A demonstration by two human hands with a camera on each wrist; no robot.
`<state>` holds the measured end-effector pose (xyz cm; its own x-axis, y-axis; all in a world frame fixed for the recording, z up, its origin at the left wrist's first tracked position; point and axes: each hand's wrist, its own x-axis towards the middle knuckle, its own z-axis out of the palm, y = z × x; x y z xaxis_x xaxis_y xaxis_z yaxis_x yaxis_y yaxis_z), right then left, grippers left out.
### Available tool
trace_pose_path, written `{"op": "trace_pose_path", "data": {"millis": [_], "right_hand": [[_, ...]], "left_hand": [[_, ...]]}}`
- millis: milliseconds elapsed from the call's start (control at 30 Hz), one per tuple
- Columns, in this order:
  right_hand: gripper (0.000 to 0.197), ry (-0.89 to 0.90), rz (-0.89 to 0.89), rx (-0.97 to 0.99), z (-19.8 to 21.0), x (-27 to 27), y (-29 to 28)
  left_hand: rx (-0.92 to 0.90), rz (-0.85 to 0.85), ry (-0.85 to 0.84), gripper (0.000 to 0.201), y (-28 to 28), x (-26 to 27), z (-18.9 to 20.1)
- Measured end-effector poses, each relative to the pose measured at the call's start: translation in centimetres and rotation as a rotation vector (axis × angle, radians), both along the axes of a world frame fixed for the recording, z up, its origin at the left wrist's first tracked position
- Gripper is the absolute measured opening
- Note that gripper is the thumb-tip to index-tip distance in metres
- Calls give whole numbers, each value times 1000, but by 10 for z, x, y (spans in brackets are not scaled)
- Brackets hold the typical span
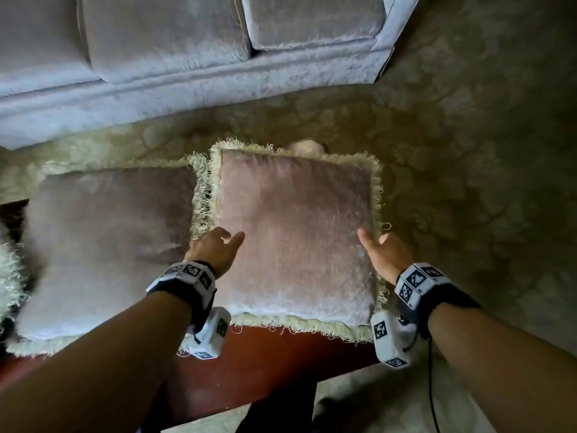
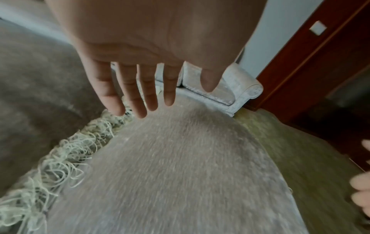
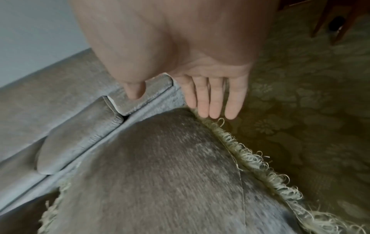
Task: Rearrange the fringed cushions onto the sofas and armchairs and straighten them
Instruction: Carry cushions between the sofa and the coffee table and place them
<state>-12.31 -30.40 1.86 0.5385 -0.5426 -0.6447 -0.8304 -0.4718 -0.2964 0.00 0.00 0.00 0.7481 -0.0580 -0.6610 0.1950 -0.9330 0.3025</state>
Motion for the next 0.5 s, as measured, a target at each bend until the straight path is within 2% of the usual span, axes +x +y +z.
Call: {"op": "trace_pose_path", "data": {"millis": [100, 133, 233, 267, 367, 500], "right_hand": [[121, 36, -108, 22, -31, 10, -17], [127, 43, -141, 47, -36, 10, -20], [104, 75, -170, 38, -67, 22, -27], [105, 92, -180, 27, -73, 26, -27], [124, 99, -233, 39, -91, 36, -28], [125, 146, -225, 51, -108, 41, -25]], "left_hand": [[0, 66, 23, 58, -1, 15, -32], [-4, 97, 40, 58, -1, 17, -36], [5, 151, 62, 59, -6, 30, -68], [17, 182, 55, 62, -8, 32, -75], [33, 280, 32, 77, -9, 39, -92], [11, 368, 21, 97, -11, 49, -108]]}}
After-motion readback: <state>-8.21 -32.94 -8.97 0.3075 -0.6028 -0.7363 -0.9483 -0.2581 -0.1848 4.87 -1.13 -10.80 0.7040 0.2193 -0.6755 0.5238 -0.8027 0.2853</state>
